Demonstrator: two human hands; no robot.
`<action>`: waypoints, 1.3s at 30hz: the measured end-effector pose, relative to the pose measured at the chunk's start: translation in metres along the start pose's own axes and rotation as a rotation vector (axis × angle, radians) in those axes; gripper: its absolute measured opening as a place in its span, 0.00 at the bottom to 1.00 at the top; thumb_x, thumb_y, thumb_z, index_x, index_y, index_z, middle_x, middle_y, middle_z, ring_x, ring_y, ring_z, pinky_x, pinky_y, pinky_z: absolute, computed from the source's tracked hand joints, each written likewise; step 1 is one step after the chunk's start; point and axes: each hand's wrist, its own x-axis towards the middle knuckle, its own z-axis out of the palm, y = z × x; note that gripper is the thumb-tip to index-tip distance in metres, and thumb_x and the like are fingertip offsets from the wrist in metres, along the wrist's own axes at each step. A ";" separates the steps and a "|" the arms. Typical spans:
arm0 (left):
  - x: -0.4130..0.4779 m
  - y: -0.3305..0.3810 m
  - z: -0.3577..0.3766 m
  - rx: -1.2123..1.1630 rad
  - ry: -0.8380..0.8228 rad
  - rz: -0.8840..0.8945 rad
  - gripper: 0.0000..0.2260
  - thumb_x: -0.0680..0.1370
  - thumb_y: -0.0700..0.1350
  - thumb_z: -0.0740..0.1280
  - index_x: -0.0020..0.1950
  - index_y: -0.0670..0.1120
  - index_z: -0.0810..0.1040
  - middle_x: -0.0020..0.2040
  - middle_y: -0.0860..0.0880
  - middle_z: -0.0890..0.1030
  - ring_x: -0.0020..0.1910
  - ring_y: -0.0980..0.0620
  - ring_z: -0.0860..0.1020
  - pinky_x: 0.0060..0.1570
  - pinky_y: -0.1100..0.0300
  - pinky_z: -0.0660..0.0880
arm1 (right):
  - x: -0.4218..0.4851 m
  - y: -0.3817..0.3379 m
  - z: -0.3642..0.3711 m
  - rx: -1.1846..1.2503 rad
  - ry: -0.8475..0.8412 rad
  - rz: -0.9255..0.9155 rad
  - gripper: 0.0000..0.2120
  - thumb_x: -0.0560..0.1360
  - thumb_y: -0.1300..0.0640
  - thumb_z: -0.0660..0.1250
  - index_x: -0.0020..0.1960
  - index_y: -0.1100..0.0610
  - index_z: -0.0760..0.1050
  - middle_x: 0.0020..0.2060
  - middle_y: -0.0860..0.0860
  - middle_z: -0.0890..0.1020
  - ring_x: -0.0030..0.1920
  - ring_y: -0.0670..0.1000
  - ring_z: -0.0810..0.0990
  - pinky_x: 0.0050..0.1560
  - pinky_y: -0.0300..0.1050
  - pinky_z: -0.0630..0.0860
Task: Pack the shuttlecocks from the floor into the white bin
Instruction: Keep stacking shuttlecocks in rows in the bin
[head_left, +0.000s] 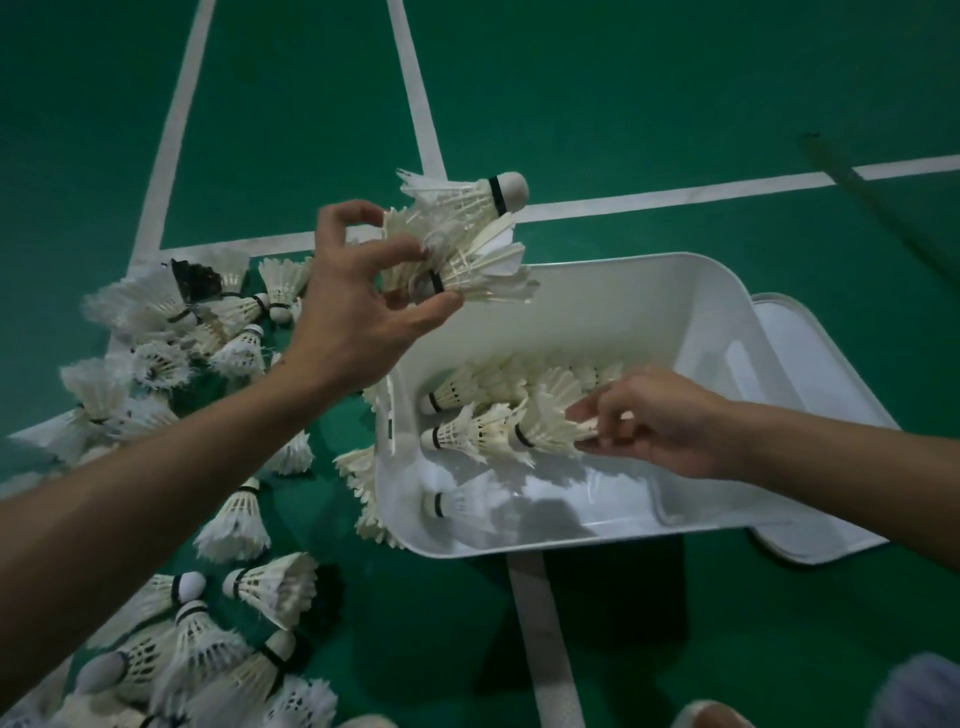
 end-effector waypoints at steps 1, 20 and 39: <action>0.000 -0.003 0.001 0.006 0.002 -0.009 0.11 0.67 0.49 0.74 0.46 0.52 0.76 0.65 0.48 0.61 0.61 0.56 0.68 0.51 0.77 0.72 | 0.000 0.003 0.000 -0.024 -0.027 0.020 0.11 0.71 0.80 0.59 0.46 0.70 0.76 0.50 0.59 0.79 0.48 0.56 0.80 0.45 0.43 0.82; -0.014 -0.020 0.018 -0.009 -0.074 -0.038 0.16 0.64 0.57 0.71 0.48 0.52 0.76 0.65 0.47 0.62 0.67 0.51 0.66 0.51 0.76 0.73 | 0.008 0.024 0.002 -0.899 0.034 -0.311 0.15 0.72 0.54 0.74 0.38 0.67 0.78 0.31 0.60 0.82 0.29 0.51 0.78 0.33 0.50 0.79; -0.015 -0.021 0.024 -0.035 -0.058 -0.059 0.11 0.69 0.49 0.74 0.47 0.52 0.76 0.65 0.47 0.61 0.62 0.57 0.64 0.50 0.78 0.72 | 0.041 0.056 0.048 -0.710 -0.118 0.050 0.09 0.72 0.62 0.74 0.45 0.60 0.74 0.35 0.55 0.80 0.31 0.50 0.78 0.34 0.43 0.81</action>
